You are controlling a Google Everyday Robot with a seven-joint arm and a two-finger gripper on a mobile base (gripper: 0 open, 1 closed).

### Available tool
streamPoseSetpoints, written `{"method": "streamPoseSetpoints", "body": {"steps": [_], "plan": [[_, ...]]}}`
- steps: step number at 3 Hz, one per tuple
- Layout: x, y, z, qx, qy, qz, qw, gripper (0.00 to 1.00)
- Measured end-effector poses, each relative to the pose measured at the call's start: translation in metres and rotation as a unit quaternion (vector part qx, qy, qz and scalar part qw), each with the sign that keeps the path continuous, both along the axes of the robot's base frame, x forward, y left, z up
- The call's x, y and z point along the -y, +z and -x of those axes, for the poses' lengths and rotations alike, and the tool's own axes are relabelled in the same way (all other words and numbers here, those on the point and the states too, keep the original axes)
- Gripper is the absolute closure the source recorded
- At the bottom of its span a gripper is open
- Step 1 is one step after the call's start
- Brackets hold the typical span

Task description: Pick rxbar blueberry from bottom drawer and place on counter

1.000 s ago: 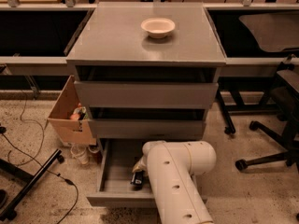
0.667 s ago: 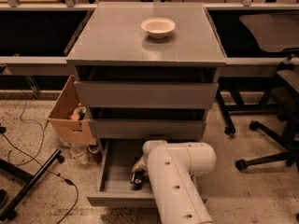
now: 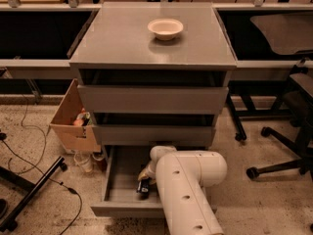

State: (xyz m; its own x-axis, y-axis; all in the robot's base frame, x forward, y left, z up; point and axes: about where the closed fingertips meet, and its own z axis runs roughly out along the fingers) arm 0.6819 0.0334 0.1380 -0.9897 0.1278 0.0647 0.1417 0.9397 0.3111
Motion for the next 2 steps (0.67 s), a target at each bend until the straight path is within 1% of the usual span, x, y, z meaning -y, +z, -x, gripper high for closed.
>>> {"method": "streamPoseSetpoints", "body": {"steps": [1, 2], "plan": [[0.0001, 0.0002, 0.0001, -0.001, 0.000, 0.000, 1.0000, 0.84], [0.0024, 0.0031, 0.0024, -0.002, -0.003, 0.000, 1.0000, 0.53]]}}
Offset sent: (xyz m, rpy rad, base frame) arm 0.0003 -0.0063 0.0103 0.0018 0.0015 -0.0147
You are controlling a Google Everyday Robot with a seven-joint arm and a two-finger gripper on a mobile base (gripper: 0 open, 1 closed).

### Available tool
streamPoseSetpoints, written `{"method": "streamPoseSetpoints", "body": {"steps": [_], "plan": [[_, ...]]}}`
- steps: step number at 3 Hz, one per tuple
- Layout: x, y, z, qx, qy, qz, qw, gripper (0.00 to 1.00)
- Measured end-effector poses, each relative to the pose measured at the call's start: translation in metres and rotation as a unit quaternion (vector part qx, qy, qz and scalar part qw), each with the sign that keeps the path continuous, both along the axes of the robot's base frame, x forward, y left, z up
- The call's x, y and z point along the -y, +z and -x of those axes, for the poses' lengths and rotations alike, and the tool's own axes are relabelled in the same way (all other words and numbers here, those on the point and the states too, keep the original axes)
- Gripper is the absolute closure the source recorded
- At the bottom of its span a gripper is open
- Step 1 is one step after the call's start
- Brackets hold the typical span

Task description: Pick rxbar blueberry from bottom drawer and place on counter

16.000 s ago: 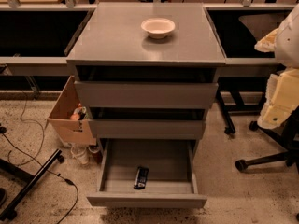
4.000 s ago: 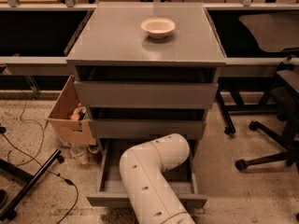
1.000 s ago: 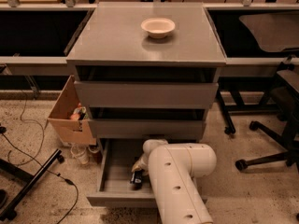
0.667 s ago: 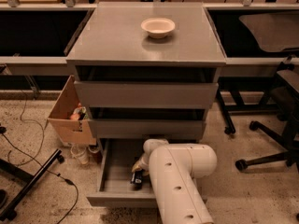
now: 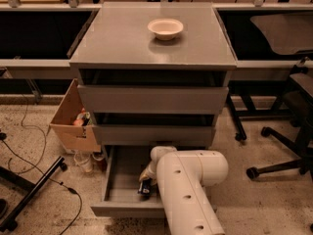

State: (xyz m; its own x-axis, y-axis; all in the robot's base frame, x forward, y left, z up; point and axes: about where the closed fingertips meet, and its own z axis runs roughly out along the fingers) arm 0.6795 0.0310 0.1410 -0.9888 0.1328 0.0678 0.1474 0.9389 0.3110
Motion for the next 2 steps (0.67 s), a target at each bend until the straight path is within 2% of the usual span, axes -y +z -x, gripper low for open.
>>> {"method": "streamPoseSetpoints", "body": {"steps": [2], "plan": [[0.004, 0.023, 0.010, 0.013, -0.005, 0.003, 0.9999, 0.07]]}}
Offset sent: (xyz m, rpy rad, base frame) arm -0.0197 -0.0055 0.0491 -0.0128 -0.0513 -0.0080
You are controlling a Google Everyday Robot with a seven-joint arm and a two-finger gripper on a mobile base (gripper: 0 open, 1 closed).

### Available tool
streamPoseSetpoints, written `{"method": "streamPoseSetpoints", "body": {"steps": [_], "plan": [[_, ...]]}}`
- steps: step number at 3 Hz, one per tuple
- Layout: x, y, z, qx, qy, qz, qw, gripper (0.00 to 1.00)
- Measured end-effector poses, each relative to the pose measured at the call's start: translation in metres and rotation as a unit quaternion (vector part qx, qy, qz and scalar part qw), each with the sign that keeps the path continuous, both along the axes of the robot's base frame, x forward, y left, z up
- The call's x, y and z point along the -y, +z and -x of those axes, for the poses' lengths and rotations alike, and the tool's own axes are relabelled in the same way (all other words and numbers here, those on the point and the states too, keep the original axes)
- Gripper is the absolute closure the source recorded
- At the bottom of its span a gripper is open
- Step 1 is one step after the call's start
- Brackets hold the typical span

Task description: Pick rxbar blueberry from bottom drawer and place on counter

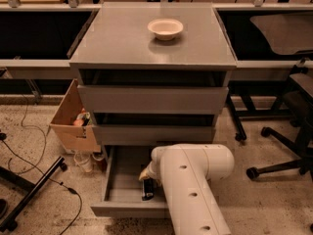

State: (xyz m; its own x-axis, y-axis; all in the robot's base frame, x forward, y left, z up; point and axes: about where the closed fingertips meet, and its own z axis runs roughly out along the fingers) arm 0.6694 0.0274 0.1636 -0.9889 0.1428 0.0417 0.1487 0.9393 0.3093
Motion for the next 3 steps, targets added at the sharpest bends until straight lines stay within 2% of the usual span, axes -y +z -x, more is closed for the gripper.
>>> {"method": "streamPoseSetpoints", "body": {"steps": [1, 3], "plan": [[0.002, 0.020, 0.008, 0.015, -0.004, 0.002, 0.9999, 0.00], [0.020, 0.063, 0.026, 0.048, 0.010, -0.020, 0.9986, 0.00]]}}
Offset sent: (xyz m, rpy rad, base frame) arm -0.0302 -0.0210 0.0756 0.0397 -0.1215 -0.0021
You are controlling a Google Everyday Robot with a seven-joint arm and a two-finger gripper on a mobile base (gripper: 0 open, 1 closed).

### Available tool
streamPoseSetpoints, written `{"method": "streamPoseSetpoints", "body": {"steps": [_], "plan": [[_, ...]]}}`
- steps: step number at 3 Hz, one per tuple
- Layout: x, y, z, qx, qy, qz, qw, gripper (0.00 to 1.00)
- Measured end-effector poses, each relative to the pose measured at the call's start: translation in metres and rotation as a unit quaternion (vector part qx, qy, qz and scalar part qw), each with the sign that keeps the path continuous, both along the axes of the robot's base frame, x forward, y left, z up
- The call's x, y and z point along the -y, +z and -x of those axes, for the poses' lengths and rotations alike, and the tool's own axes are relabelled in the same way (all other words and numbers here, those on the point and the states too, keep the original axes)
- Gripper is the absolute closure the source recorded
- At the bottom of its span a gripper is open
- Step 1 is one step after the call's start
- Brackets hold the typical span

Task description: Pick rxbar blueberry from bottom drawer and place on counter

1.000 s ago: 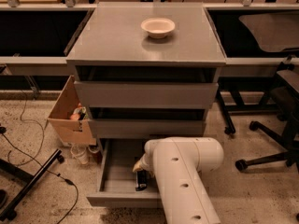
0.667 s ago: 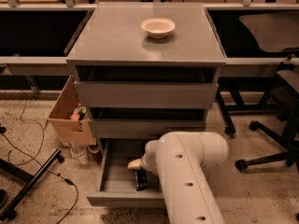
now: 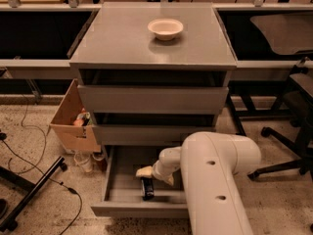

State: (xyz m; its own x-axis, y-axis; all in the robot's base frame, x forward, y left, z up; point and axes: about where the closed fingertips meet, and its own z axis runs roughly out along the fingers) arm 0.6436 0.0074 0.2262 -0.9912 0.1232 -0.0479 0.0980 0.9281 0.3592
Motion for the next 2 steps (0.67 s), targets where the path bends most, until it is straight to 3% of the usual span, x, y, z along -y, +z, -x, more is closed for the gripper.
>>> {"method": "streamPoseSetpoints", "body": {"steps": [2], "plan": [[0.040, 0.025, -0.007, -0.002, 0.054, -0.023, 0.9983, 0.00]]}}
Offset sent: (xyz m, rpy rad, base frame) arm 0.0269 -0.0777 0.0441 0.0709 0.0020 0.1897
